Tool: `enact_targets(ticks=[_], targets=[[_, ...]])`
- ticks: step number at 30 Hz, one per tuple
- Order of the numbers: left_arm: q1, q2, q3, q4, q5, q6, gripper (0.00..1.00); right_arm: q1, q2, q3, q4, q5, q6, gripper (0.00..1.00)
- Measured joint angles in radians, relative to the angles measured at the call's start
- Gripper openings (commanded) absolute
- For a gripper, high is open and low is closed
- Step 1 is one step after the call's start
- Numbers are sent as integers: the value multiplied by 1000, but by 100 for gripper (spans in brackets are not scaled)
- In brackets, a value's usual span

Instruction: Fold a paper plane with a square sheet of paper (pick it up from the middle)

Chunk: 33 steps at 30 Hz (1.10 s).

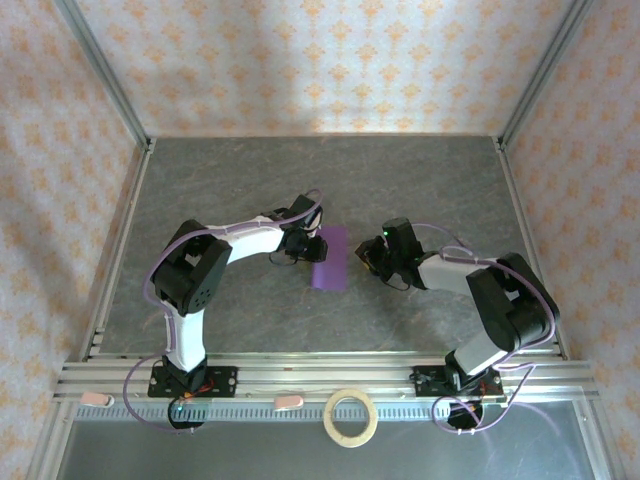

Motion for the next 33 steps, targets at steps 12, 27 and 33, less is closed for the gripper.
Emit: enact_targets(ticks=[12, 27, 33], targets=[[-1, 6, 11, -8, 8, 26, 46, 0, 3, 0, 3, -4, 0, 27], [-5, 16, 26, -29, 0, 30, 41, 0, 3, 0, 2, -5, 0, 27], [-5, 16, 26, -30, -10, 26, 40, 0, 4, 0, 2, -5, 0, 27]])
